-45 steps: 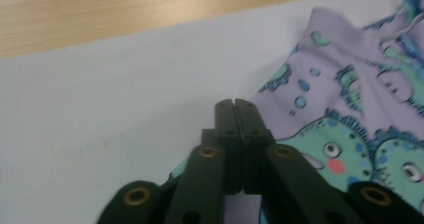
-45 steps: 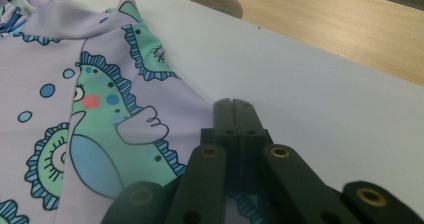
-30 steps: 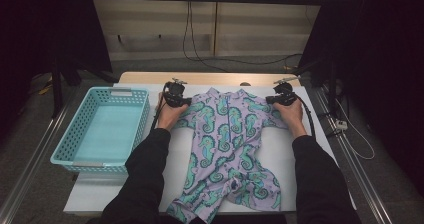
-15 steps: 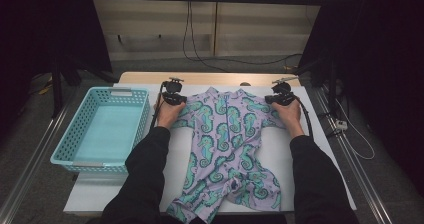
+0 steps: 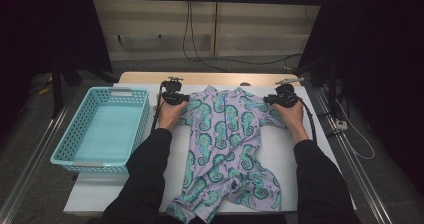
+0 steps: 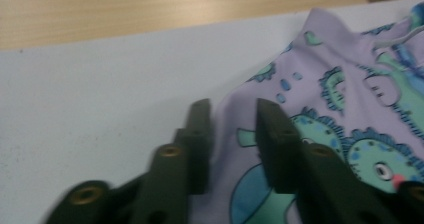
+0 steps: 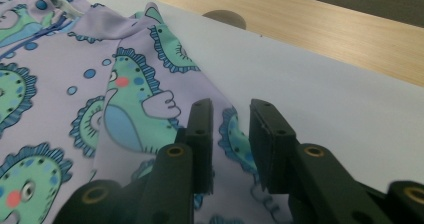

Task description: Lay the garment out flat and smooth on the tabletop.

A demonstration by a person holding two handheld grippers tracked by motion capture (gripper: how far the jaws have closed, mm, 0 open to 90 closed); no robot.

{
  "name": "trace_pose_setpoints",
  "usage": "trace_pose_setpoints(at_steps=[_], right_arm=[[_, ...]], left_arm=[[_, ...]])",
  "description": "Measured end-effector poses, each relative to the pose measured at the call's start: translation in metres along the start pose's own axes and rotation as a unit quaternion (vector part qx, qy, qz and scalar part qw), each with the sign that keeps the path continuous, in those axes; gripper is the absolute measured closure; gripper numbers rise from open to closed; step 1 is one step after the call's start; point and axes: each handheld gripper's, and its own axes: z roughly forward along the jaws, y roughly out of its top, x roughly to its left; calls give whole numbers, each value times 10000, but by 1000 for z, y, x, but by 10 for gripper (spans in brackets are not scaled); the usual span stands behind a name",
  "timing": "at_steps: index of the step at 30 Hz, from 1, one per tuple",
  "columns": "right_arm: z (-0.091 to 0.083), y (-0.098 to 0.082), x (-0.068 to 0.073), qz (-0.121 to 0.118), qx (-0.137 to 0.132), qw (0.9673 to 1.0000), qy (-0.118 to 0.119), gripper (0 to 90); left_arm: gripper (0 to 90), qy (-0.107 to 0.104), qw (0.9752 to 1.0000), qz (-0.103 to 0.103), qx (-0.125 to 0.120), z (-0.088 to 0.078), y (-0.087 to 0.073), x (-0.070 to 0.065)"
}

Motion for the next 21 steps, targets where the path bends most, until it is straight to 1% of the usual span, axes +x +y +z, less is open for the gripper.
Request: trace_pose_setpoints(at_steps=[1, 2, 3, 4, 5, 6, 8, 9, 11, 12, 14, 15, 16, 17, 18, 19, 20, 21], right_arm=[[-6, -3, 0, 13, -50, 10000, 19, 661], [-12, -6, 0, 67, -120, 9999, 87, 653], [-18, -11, 0, 111, -161, 9997, 154, 639], [-24, -15, 1, 126, -161, 9996, 202, 625], [-30, -20, 3, 83, -135, 9996, 226, 617], [-35, -26, 6, 27, -107, 9996, 248, 622], [-46, -36, 12, -72, -37, 9997, 251, 636], [-51, -40, 15, -118, -3, 9997, 233, 639], [-62, -46, 21, -225, 17, 9995, 235, 652], [-68, -49, 25, -231, -31, 9994, 263, 664], [-80, -53, 33, -353, -83, 9989, 306, 686], [-87, -56, 37, -339, -129, 9986, 385, 692], [-93, -59, 43, -367, -167, 9980, 497, 711], [-98, -61, 48, -453, -185, 9972, 560, 716], [-102, -63, 54, -484, -189, 9969, 593, 724], [-106, -66, 59, -507, -213, 9960, 709, 728], [-108, -69, 65, -523, -193, 9952, 801, 728], [-110, -72, 70, -607, -139, 9946, 834, 729]], left_arm=[[609, -49, 10000, 55, -22, -3, 0, -3], [570, -51, 9999, 134, -56, -6, 0, -7], [531, -65, 9998, 175, -86, -9, -1, -11], [511, -135, 9997, 175, -126, -13, -3, -14], [483, -167, 9994, 259, -128, -16, -4, -18], [446, -155, 9991, 367, -122, -19, -6, -23], [408, -238, 9986, 402, -238, -26, -10, -30], [375, -263, 9984, 437, -238, -30, -12, -33], [335, -195, 9982, 532, -202, -40, -19, -39], [319, -266, 9979, 531, -250, -44, -22, -41], [276, -324, 9977, 536, -258, -52, -28, -43], [254, -387, 9972, 575, -263, -56, -30, -43], [228, -421, 9972, 544, -295, -60, -33, -43], [210, -449, 9970, 541, -331, -64, -35, -43], [199, -485, 9966, 572, -333, -67, -37, -43], [185, -482, 9965, 597, -337, -70, -40, -43], [171, -517, 9963, 592, -355, -74, -43, -43], [163, -555, 9962, 552, -369, -78, -46, -44]])
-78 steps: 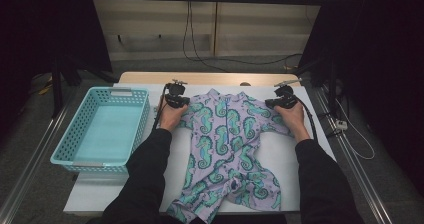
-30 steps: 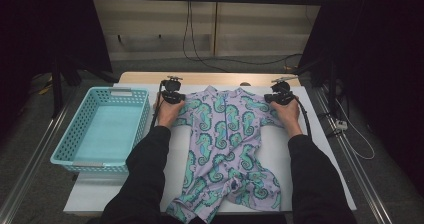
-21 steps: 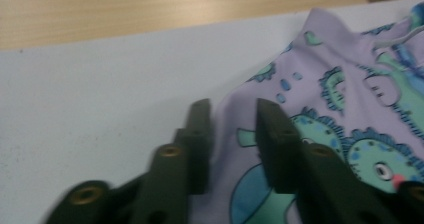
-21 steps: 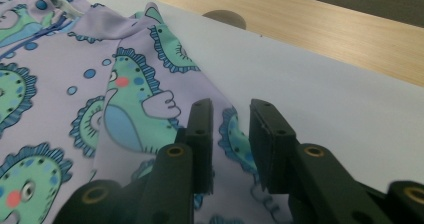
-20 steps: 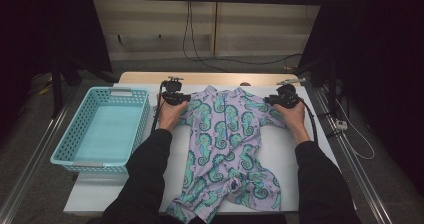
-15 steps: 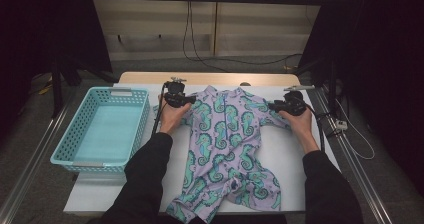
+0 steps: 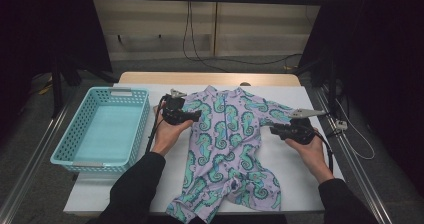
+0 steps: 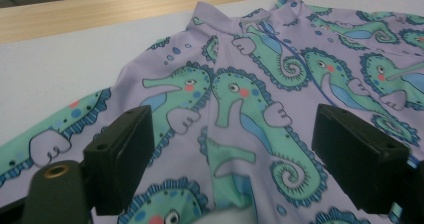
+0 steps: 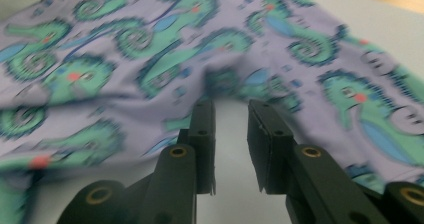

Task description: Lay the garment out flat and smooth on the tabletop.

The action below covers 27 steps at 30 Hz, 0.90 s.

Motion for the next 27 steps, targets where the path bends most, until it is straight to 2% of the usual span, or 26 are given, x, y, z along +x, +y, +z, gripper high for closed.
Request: trace_pose_setpoints(at_steps=[2, 4, 5, 8, 9, 12, 17, 20, 23, 27], right_arm=[[-2, -6, 13, -99, 78, 9998, 158, 728], [-6, -11, 25, -168, 124, 9994, 284, 729], [-8, -13, 31, -253, 156, 9990, 320, 728], [-18, -19, 47, -295, 124, 9984, 474, 731], [-21, -21, 53, -338, 142, 9982, 465, 731], [-29, -27, 67, -413, 118, 9974, 577, 734], [-42, -33, 90, -459, 29, 9954, 843, 753], [-48, -38, 106, -579, 128, 9935, 967, 770], [-51, -44, 120, -661, 197, 9899, 1236, 787], [-49, -48, 134, -818, 330, 9862, 1400, 799]], left_arm=[[155, 9, 10000, -6, -88, -10, -9, -5], [155, -27, 9996, 243, -110, -19, -14, -13], [154, -60, 9994, 297, -141, -25, -15, -14], [128, -126, 9991, 326, -250, -39, -20, -17], [125, -188, 9990, 264, -295, -43, -23, -19], [120, -289, 9983, 476, -184, -52, -33, -25], [114, -432, 9969, 653, -86, -65, -52, -40], [120, -483, 9962, 722, -102, -76, -62, -47], [160, -617, 9945, 831, -138, -89, -70, -55], [211, -766, 9938, 810, -46, -102, -82, -62]])
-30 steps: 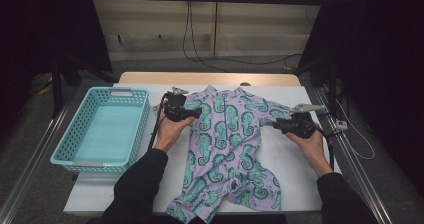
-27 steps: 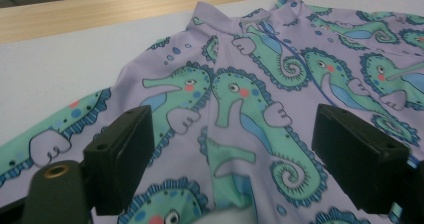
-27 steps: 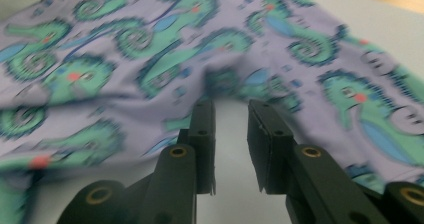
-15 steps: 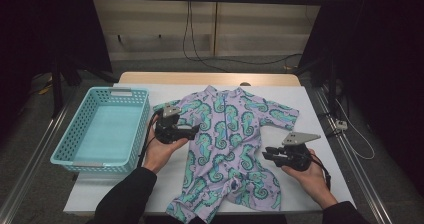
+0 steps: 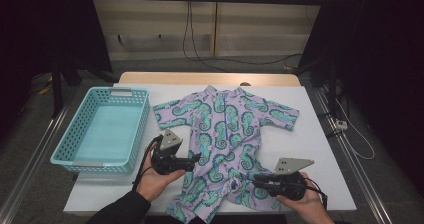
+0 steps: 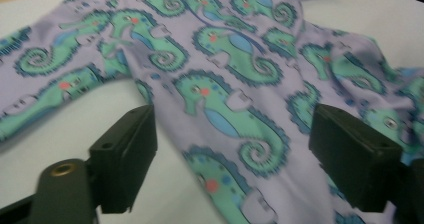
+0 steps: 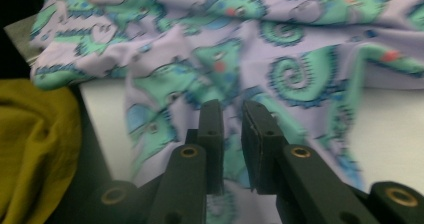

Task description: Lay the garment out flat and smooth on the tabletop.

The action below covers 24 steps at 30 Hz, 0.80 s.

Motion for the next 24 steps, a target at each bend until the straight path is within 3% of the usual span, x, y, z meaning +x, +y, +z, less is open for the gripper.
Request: trace_pose_setpoints(at_steps=[6, 11, 16, 21, 23, 24], right_arm=[[6, -2, 21, -246, 210, 9992, 241, 765], [15, -2, 22, -330, 349, 9987, 186, 600], [26, 1, 23, -458, 552, 9969, 314, 525], [29, 0, 23, -562, 587, 9963, 264, 574], [28, 0, 22, -531, 596, 9967, 166, 721], [28, 0, 19, -517, 607, 9966, 188, 746]], left_arm=[[210, -51, 9997, -36, 251, -14, -18, -11], [208, -57, 9993, 67, 357, -24, -26, -17], [208, -137, 9986, 206, 471, -15, -25, -23], [209, -214, 9986, 151, 461, -13, -24, -24], [209, -193, 9985, 154, 482, -14, -24, -24], [208, -157, 9985, 203, 475, -14, -24, -24]])
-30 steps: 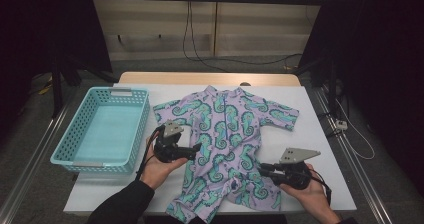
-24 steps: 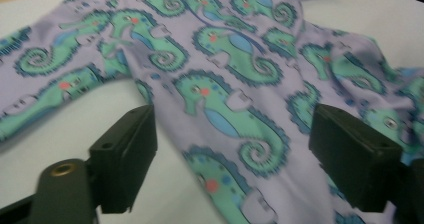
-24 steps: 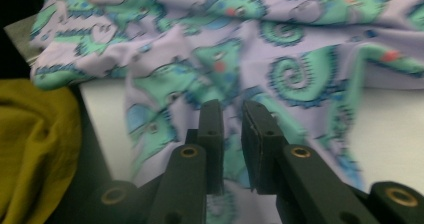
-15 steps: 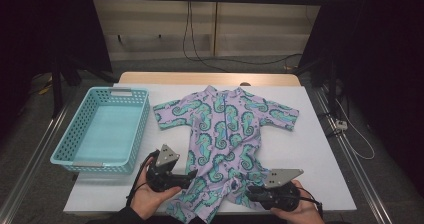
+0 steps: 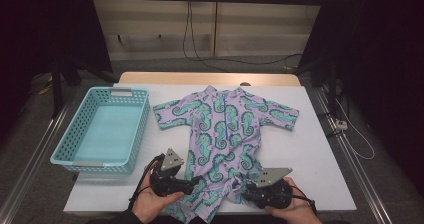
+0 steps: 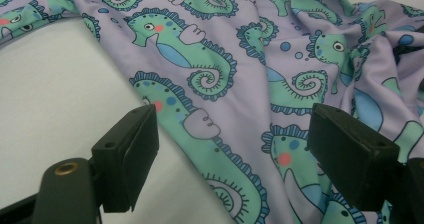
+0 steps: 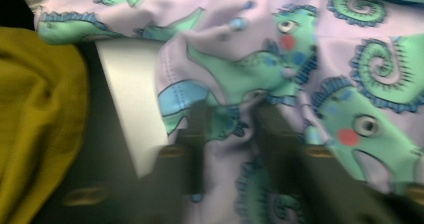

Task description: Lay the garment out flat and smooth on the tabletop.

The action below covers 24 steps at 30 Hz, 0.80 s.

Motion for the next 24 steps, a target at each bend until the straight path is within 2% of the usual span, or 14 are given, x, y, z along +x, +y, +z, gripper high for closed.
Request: trace_pose_setpoints(at_steps=[1, 4, 8, 10, 13, 17, 18, 19, 21, 24], right_arm=[[0, 0, -1, 61, -7, 10000, 20, 778], [0, 1, 2, -28, 13, 10000, 93, 867], [-6, -1, 6, -66, 2, 9994, 328, 877], [-11, -3, 11, -144, -35, 9993, 353, 877], [-18, -6, 20, -139, -123, 9983, 546, 878], [-19, -10, 34, -300, -20, 9967, 754, 875], [-20, -10, 37, -344, -6, 9962, 797, 870], [-20, -11, 40, -366, -16, 9958, 841, 858], [-22, -12, 42, -319, -67, 9954, 900, 821], [-25, -13, 41, -247, -147, 9967, 758, 704]], left_arm=[[209, -13, 10000, 31, -1, 0, 0, 0], [209, -55, 10000, 14, 2, -1, 0, -1], [231, -142, 9998, -98, 33, -1, -1, -2], [255, -200, 9997, -129, 72, -1, -1, -4], [267, -269, 9995, -77, 115, 0, -2, -7], [282, -272, 9995, 25, 176, 0, -3, -11], [283, -299, 9994, 25, 198, 0, -3, -13], [288, -279, 9992, 147, 236, 0, -4, -15], [295, -382, 9987, 209, 252, -1, -4, -22], [311, -567, 9972, 363, 330, -3, -7, -31]])
